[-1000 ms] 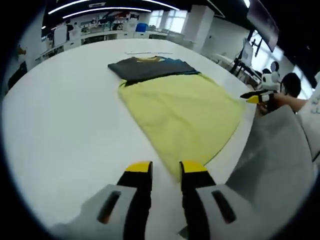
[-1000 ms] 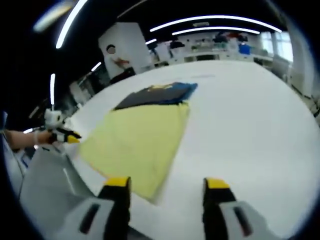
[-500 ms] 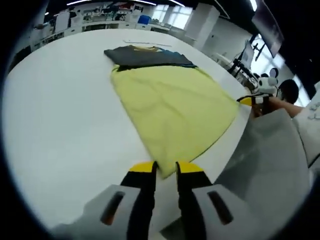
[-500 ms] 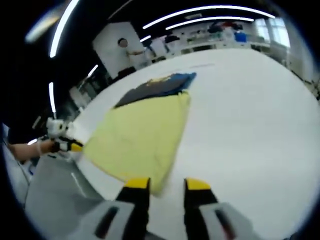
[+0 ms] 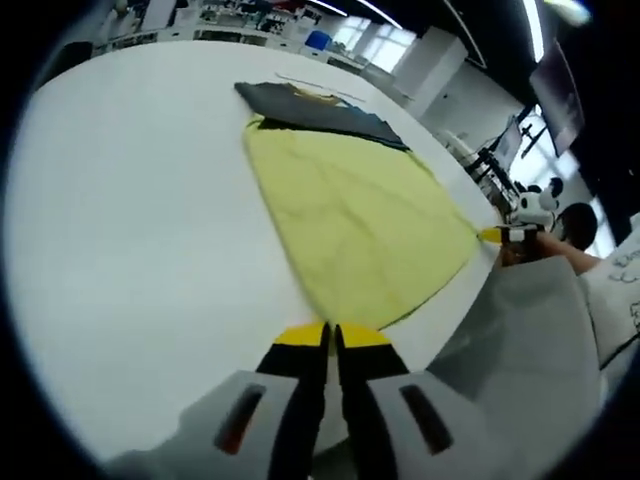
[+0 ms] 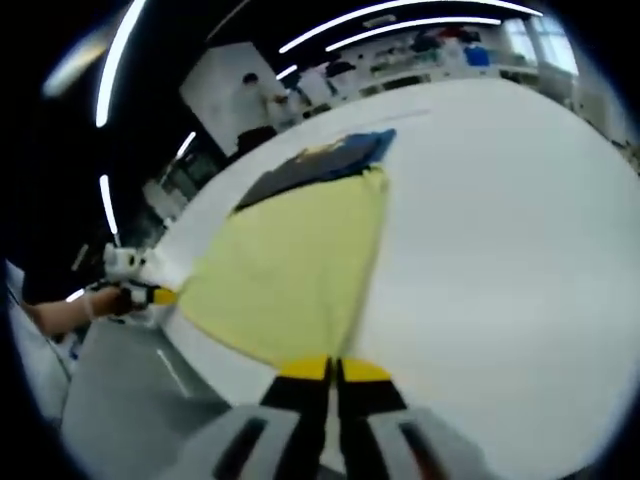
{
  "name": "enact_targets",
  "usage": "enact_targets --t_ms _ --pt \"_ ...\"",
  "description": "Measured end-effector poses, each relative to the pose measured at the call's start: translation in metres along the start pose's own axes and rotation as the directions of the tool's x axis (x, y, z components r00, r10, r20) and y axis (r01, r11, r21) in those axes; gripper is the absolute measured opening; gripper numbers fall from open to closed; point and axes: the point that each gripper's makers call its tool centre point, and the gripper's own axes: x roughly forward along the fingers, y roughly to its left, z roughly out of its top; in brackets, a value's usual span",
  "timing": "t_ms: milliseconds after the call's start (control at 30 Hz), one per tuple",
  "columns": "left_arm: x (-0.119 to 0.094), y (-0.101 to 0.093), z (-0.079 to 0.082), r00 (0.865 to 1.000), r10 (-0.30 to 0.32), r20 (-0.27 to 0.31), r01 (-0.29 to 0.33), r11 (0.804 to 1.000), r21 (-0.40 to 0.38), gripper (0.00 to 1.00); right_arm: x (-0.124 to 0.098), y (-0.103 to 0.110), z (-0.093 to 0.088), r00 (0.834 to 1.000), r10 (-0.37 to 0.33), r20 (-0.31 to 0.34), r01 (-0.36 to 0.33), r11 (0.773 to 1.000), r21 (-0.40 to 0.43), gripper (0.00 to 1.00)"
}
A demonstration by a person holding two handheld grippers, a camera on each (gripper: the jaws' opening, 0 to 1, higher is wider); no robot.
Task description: Fold the garment on the visible template until the final outline fits inside the template.
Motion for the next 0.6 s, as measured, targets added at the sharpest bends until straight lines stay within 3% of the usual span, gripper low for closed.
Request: enact_targets --t_ms 100,267,600 --pt "-0.004 -0.007 -0.001 1.0 -0.012 0.014 0.013 0.997 -0.071 0.0 -0.006 0.001 0.004 1.0 0.015 0.011 -0.015 1.0 0.008 0.0" --pt "-0.013 -0.014 -0.002 0.999 -0.032 0.033 0.035 0.995 -0.091 0.0 -0.019 0.005 0.005 0.999 0.05 0.009 -0.05 0.998 0.039 0.0" --pt "-0.05 -0.049 -0.005 0.994 -0.105 0.041 0.11 0.983 -0.148 0.0 -0.06 0.025 -0.012 0.995 0.091 -0.027 -0.089 0.993 0.082 0.0"
